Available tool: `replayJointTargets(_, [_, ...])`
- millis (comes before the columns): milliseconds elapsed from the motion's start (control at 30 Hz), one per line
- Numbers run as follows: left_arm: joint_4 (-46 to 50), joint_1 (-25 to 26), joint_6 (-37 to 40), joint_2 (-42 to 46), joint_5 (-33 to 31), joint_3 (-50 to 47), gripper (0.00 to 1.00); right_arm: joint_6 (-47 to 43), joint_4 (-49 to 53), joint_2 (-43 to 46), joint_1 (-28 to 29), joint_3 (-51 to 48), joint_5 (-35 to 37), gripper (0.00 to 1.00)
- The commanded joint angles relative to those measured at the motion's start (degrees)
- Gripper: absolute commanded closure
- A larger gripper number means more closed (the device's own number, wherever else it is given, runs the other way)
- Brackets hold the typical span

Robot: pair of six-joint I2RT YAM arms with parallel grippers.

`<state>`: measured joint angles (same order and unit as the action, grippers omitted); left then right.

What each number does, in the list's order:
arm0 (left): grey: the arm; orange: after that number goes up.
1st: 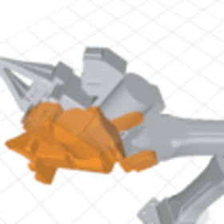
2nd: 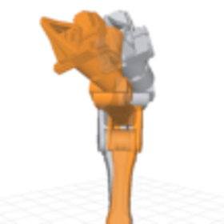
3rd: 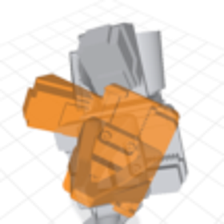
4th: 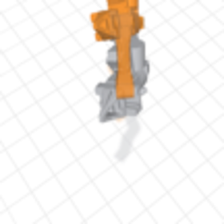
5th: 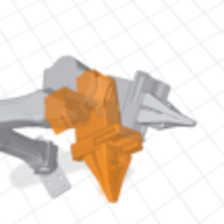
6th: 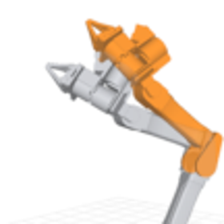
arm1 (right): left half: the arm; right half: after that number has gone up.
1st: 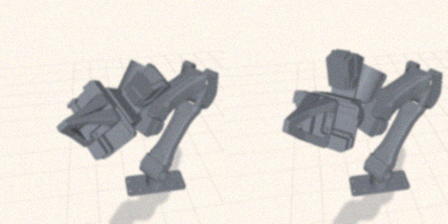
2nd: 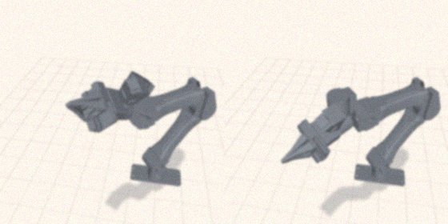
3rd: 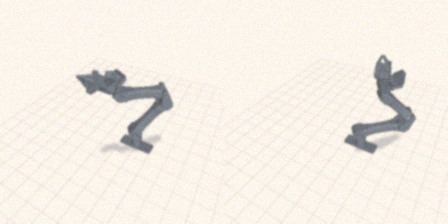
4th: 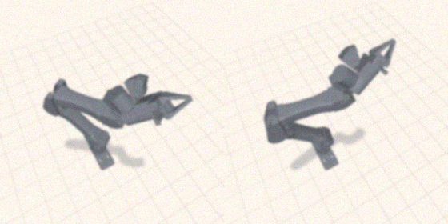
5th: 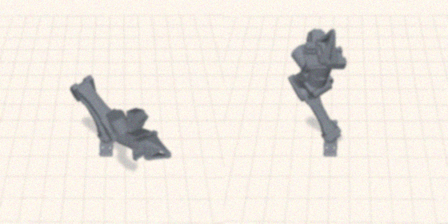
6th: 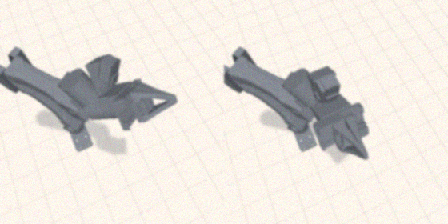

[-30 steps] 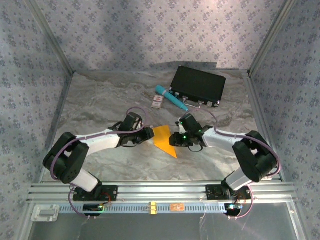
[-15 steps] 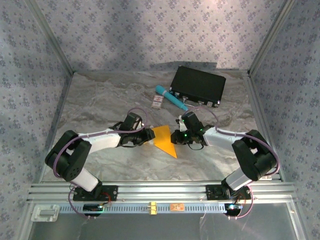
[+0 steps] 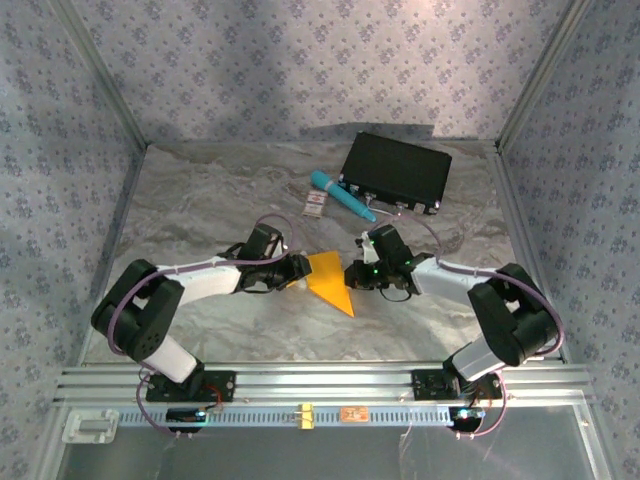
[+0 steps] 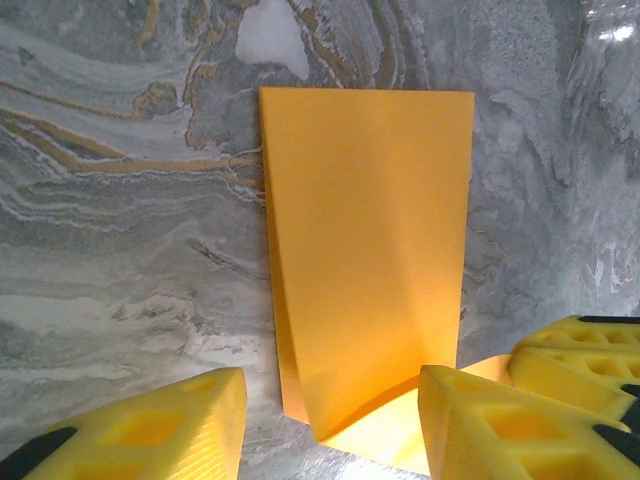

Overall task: Fold a paper plane with a square sheet of paper (pick it up from the middle)
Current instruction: Third fold the triangle at the center of the table, then fourth fold the wing at the center of the table.

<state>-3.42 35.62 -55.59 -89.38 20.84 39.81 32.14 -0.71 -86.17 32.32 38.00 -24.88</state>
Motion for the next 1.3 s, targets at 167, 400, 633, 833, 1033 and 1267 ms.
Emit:
replayJointTargets(167, [-2.79,-0.46,-0.39,-1.58,3.04,1.92,0.46,1.11,-1.74,2.25,-1.58,-1.86,-1.77,0.94])
replayJointTargets(400, [-4.11,-0.46,-0.90,-3.51,4.46,3.43,0.47,1.17,-1.81,2.47,-1.99,-2.10,-1.77,0.94])
replayJointTargets(633, [-6.02,-0.46,-1.62,-5.22,5.61,4.04,0.50,1.26,-2.01,2.64,-2.41,-2.43,-1.92,0.94])
replayJointTargets(833, [-8.31,-0.46,-2.97,-6.82,6.85,4.13,0.54,1.18,-2.02,2.66,-2.69,-2.70,-1.91,0.93])
replayJointTargets(1033, [-10.97,-0.42,-4.54,-7.84,7.89,4.50,0.62,1.16,-1.60,3.01,-2.70,-2.67,-1.67,0.91])
replayJointTargets(1267, [-14.48,-0.73,-6.26,-9.39,10.62,5.06,0.62,0.55,1.51,5.77,-2.56,-2.89,0.77,0.83])
